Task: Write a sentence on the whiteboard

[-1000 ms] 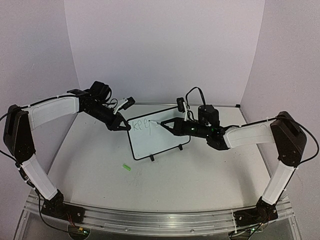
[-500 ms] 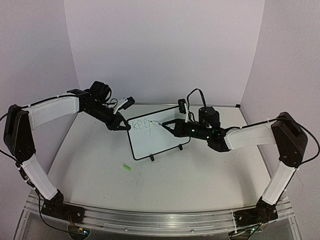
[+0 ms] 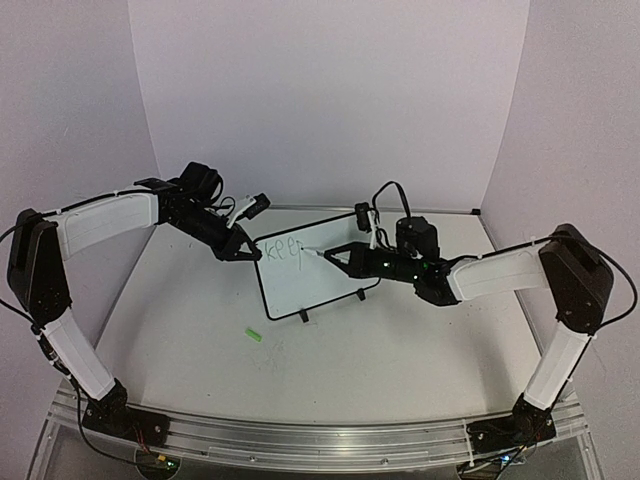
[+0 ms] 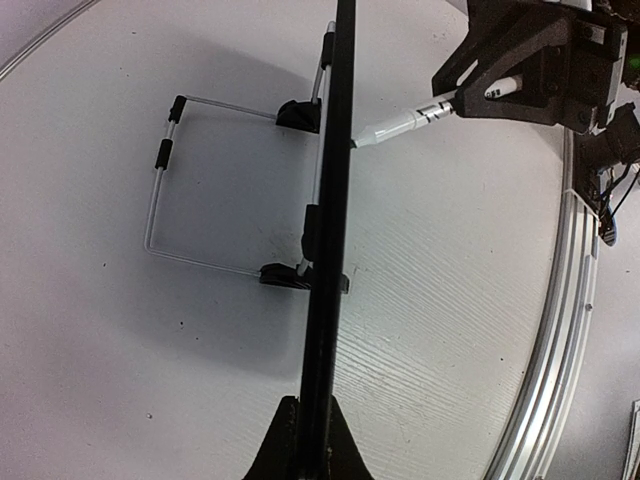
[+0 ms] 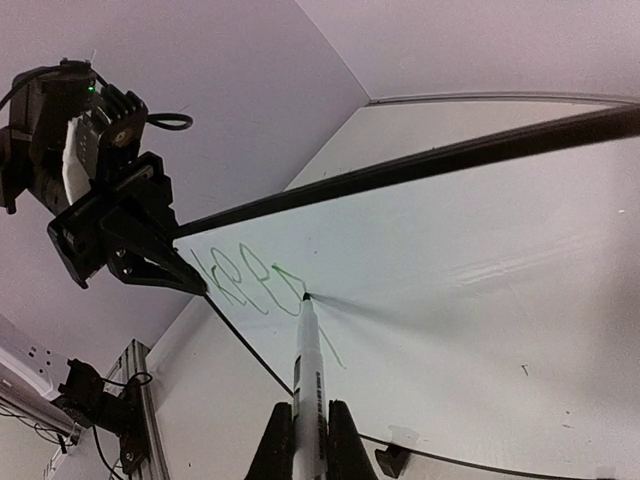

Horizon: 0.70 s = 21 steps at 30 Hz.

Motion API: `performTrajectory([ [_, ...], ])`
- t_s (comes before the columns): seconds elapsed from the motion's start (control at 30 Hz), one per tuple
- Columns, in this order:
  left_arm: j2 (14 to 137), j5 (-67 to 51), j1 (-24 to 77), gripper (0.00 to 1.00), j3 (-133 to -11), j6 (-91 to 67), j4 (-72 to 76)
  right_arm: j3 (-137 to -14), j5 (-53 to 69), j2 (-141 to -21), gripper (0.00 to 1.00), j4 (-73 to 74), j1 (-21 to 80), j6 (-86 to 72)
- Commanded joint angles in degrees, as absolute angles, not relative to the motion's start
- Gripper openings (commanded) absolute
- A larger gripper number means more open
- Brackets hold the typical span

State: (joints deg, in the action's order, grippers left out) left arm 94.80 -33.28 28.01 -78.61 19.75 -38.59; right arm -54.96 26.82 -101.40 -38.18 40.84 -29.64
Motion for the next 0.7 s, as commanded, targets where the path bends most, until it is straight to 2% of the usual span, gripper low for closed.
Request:
performTrajectory([
  [0.0, 95.89, -29.5, 27.86, 0.0, -79.68, 22.0, -40.34, -56.59, 28.12, -103.53, 0.0, -38.83, 40.65, -29.79],
  [0.37, 95.86, -29.41, 27.84, 0.0, -79.63, 22.04, -40.43, -57.12, 27.8, -103.41, 0.0, -38.85, 40.61, -29.46],
  [0.67, 95.69, -29.45, 27.9, 0.0, -79.55, 21.99, -40.43, -53.89, 28.76, -96.08, 0.0, -38.88, 40.62, -29.4],
])
